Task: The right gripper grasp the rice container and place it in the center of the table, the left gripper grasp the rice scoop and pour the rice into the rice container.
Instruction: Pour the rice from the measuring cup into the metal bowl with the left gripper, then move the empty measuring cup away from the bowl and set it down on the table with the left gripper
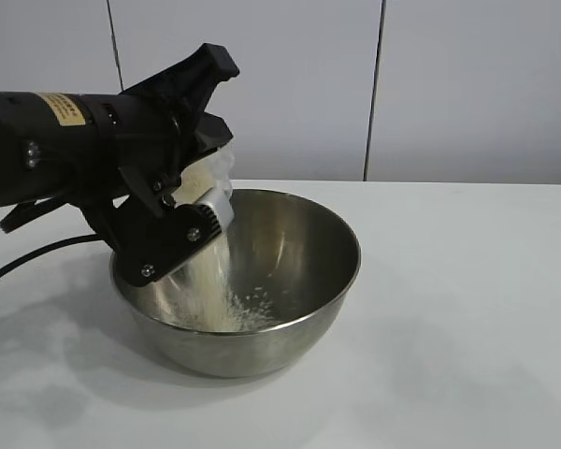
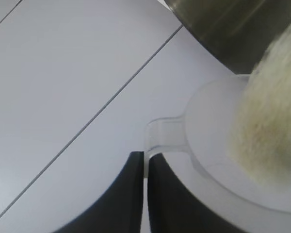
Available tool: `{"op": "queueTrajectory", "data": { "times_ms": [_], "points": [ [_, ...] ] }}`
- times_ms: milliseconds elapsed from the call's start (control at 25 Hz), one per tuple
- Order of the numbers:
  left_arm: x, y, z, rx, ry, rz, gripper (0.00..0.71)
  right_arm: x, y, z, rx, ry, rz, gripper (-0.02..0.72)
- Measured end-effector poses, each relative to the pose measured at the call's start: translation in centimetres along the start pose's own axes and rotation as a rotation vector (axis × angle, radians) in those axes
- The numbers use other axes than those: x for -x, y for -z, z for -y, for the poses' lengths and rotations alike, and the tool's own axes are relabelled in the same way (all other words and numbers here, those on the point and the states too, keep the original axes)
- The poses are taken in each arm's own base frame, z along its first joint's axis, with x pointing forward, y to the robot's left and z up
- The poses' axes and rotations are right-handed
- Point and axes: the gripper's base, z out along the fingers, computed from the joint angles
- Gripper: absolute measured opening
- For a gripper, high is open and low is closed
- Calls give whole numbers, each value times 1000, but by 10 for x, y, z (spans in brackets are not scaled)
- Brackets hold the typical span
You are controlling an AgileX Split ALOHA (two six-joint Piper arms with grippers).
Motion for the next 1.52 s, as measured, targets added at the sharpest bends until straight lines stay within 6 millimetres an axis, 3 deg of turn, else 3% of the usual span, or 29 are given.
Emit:
{"op": "queueTrajectory", "data": {
  "times_ms": [160, 400, 520, 720, 840, 960, 1120, 1320, 1520],
  "points": [
    [0, 0, 0, 1, 7, -3, 9, 0, 0, 0, 0, 0, 1, 408],
    [-4, 0, 3, -28, 247, -48, 9, 0, 0, 0, 0, 0, 1, 408],
    [-10, 1, 5, -19, 544, -125, 9, 0, 0, 0, 0, 0, 1, 408],
    [-25, 3, 6, 117, 1227, -280, 9, 0, 0, 0, 0, 0, 1, 408],
    [-31, 4, 12, 165, 1498, -306, 9, 0, 0, 0, 0, 0, 1, 408],
    [-42, 4, 23, 209, 1728, -349, 9, 0, 0, 0, 0, 0, 1, 408],
    [-64, 9, 43, 198, 1870, -386, 9, 0, 0, 0, 0, 0, 1, 408],
    [-98, 33, 71, 188, 2057, -374, 9, 0, 0, 0, 0, 0, 1, 408],
    [-113, 58, 109, 171, 2365, -376, 9, 0, 0, 0, 0, 0, 1, 408]
  ]
}}
